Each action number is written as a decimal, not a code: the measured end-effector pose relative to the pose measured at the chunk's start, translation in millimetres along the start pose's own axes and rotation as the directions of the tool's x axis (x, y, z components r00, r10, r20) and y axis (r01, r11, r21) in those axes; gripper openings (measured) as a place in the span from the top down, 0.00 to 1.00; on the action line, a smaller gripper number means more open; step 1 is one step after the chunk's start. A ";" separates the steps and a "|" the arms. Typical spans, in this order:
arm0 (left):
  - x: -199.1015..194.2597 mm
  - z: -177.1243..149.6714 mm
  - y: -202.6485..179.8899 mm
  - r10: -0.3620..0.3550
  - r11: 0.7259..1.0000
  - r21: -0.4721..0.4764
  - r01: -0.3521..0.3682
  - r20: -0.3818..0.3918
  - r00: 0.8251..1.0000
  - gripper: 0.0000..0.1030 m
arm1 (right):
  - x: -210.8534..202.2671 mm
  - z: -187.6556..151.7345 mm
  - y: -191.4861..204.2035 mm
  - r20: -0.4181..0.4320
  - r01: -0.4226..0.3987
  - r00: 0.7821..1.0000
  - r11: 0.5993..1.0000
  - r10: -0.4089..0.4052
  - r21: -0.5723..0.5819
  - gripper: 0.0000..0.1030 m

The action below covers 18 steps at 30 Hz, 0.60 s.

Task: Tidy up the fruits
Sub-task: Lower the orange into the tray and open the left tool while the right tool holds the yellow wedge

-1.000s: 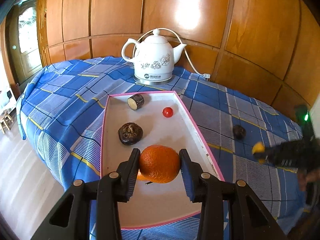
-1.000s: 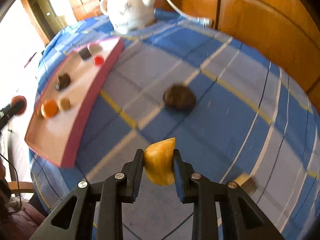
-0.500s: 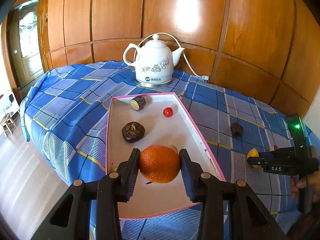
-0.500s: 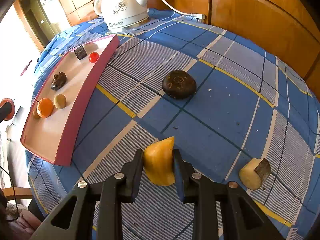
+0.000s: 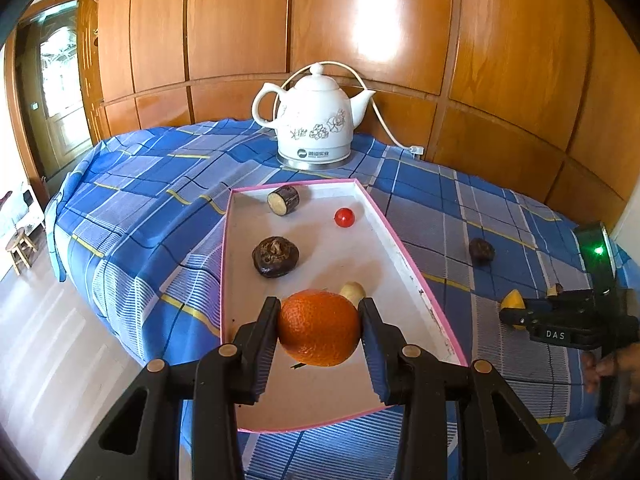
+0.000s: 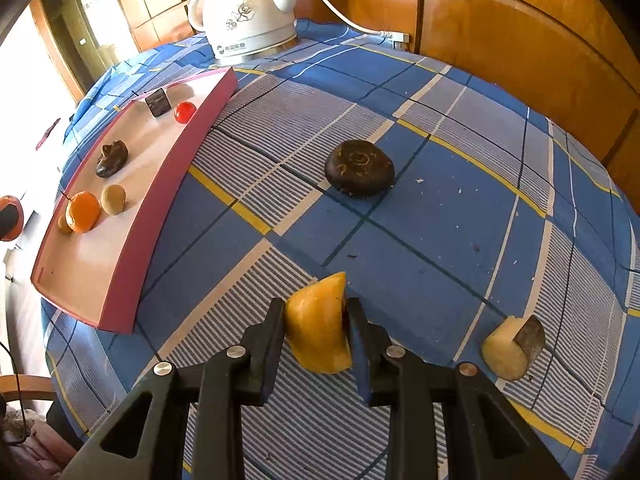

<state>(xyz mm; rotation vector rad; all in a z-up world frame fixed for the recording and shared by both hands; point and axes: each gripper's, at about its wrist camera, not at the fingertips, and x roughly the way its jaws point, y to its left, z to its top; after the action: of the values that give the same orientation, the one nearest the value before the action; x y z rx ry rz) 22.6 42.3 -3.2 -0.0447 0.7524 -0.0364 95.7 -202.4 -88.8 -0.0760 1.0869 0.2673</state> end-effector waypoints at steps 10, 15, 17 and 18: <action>8.2 -0.9 -4.7 0.006 1.000 0.013 -0.006 -0.018 1.000 0.61 | -1.1 -1.5 -1.5 0.012 -0.009 1.000 1.000 0.009 0.005 0.70; 12.8 0.1 -7.8 0.006 1.000 0.023 -0.005 -0.029 1.000 0.61 | -2.0 -1.9 -2.6 0.019 -0.015 1.000 1.000 0.015 0.007 0.70; 13.9 1.3 -9.7 0.006 1.000 0.027 -0.006 -0.028 1.000 0.61 | -2.5 -2.3 -2.8 0.023 -0.017 1.000 1.000 0.017 0.008 0.70; 14.4 2.2 -10.9 0.005 1.000 0.029 -0.005 -0.027 1.000 0.61 | -2.7 -2.6 -2.8 0.025 -0.018 1.000 1.000 0.018 0.009 0.70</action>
<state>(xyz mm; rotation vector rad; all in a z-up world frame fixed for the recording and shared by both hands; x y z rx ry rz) 34.5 30.8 -10.9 -0.0152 0.7792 -0.0429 93.0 -206.0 -87.8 -0.0547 1.0643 0.2786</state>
